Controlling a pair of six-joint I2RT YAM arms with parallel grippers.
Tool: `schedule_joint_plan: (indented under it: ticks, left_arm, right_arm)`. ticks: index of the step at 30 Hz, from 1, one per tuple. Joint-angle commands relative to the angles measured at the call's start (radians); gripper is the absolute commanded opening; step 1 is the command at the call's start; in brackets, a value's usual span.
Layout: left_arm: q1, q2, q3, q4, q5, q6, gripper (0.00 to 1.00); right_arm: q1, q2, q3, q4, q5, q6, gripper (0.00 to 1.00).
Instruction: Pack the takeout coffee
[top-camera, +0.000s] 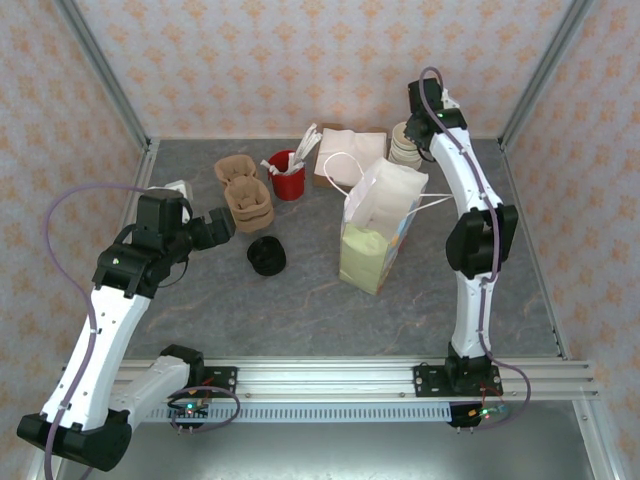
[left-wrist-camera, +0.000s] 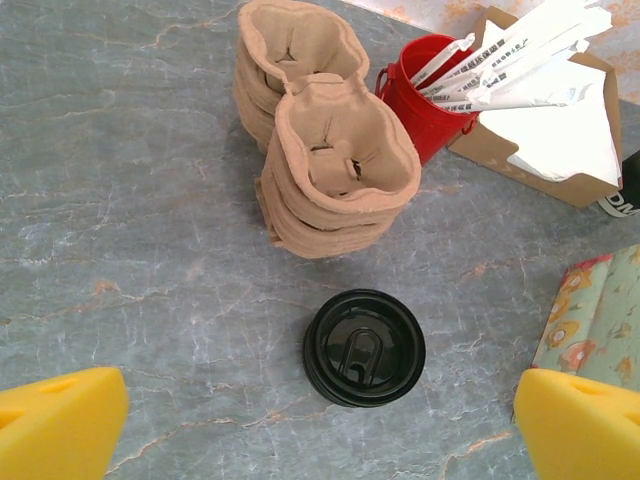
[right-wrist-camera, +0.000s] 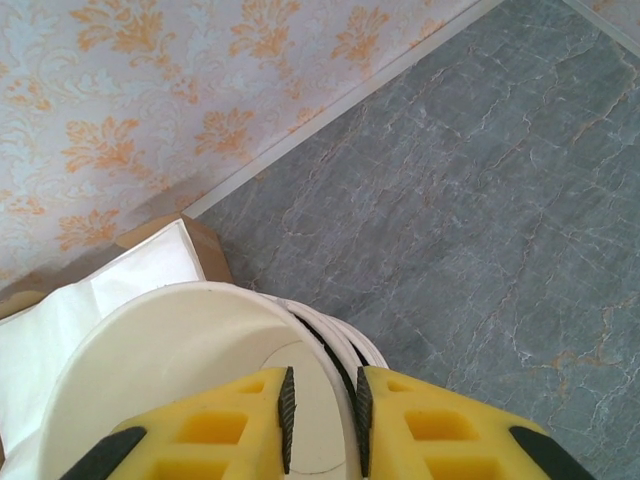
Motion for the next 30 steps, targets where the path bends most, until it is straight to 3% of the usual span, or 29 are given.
schedule_joint_plan:
  ticks: [1,4,11,30]
  left_arm:
    - [-0.006,-0.016,0.005,-0.028,-0.007,-0.006,1.0]
    - [-0.005,-0.018,0.002,-0.027,-0.009,-0.005,1.0]
    - [-0.005,-0.02,-0.002,-0.028,-0.014,0.0,1.0]
    - [-0.006,-0.028,-0.008,-0.027,0.002,-0.006,1.0]
  right_arm:
    - [0.004,0.022,0.033,-0.027,0.008,0.001,0.25]
    - [0.004,0.023,0.034,-0.026,0.009,0.0,0.25]
    - [0.004,0.021,0.062,-0.04,0.008,-0.002,0.13]
    - [0.008,-0.134,0.016,-0.047,-0.003,0.021,0.02]
